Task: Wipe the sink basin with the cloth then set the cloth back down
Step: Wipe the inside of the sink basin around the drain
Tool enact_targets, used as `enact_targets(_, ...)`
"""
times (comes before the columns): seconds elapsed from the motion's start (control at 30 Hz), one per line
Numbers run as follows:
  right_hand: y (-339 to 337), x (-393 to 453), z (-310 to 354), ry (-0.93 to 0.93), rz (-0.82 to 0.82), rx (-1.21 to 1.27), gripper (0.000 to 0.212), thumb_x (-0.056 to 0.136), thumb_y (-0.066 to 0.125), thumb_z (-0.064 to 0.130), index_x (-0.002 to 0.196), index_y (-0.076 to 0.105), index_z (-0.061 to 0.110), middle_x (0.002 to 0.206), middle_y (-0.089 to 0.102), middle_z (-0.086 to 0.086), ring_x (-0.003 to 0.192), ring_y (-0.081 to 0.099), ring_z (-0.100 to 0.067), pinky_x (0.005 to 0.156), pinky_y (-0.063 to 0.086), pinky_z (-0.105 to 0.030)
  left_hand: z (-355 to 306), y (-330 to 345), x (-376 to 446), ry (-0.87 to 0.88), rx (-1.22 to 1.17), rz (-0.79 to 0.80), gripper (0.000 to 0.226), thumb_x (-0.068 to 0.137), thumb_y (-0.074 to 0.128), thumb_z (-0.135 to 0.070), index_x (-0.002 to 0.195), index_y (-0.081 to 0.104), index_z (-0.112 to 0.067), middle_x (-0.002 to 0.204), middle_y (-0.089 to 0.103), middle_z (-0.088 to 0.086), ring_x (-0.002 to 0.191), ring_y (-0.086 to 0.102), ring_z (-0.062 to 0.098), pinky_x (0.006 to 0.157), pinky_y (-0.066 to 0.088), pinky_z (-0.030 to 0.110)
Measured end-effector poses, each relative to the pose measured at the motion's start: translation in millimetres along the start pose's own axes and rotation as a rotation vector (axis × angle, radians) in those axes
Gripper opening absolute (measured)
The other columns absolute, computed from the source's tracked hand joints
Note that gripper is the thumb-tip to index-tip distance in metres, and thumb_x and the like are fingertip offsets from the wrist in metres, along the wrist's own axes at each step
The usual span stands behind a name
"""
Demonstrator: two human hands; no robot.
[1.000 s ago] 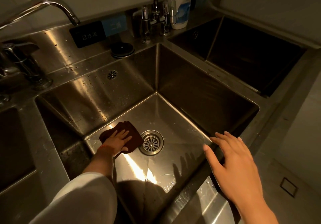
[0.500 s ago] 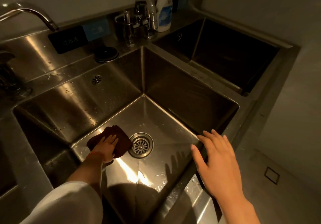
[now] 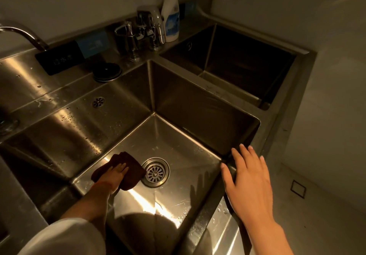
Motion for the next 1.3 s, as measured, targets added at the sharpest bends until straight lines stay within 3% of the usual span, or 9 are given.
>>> enact_targets(0.13,-7,11,-7,0.019,-0.061,-0.012,0.050,0.094,0.041,0.038,0.138,0.038,0.016,0.150,0.033,-0.005,0.142,0.019,-0.018,0.116,0.004,-0.034,0,-2,0,0.022,0.006,-0.019,0.070,0.098,0.041,-0.002,0.154,0.000,-0.014,0.162,-0.006,0.005,0.151,-0.001,0.022,0.124,0.006,0.036)
enact_targets(0.67,4,16,-18,0.032,0.005,0.022,0.045,0.094,0.043,0.034,0.136,0.043,0.017,0.151,0.031,-0.005,0.142,0.015,-0.016,0.113,-0.002,-0.029,3,7,9,0.013,-0.045,-0.078,0.074,0.096,0.046,-0.003,0.154,0.003,-0.018,0.163,-0.004,0.005,0.151,0.001,0.023,0.125,0.008,0.038)
enact_targets(1.0,4,15,-19,0.031,-0.004,0.053,0.042,0.091,0.050,0.030,0.130,0.050,0.013,0.146,0.039,-0.010,0.140,0.023,-0.021,0.115,0.006,-0.036,7,6,13,0.002,-0.070,-0.078,0.080,0.094,0.053,-0.003,0.154,0.003,-0.019,0.162,-0.004,0.005,0.151,0.002,0.024,0.124,0.006,0.036)
enact_targets(1.3,3,15,-19,0.052,-0.001,0.082,0.043,0.090,0.051,0.032,0.128,0.052,0.013,0.145,0.040,-0.010,0.140,0.024,-0.021,0.116,0.009,-0.038,10,-13,30,0.010,-0.195,-0.090,0.068,0.100,0.044,-0.010,0.154,0.004,-0.020,0.162,-0.001,0.008,0.150,0.002,0.025,0.124,0.010,0.037)
Point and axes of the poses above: each hand's wrist, its own x-axis towards the middle knuckle, its own y-axis out of the palm, z = x × y, the point moved 6 cm from there along x, towards the middle knuckle
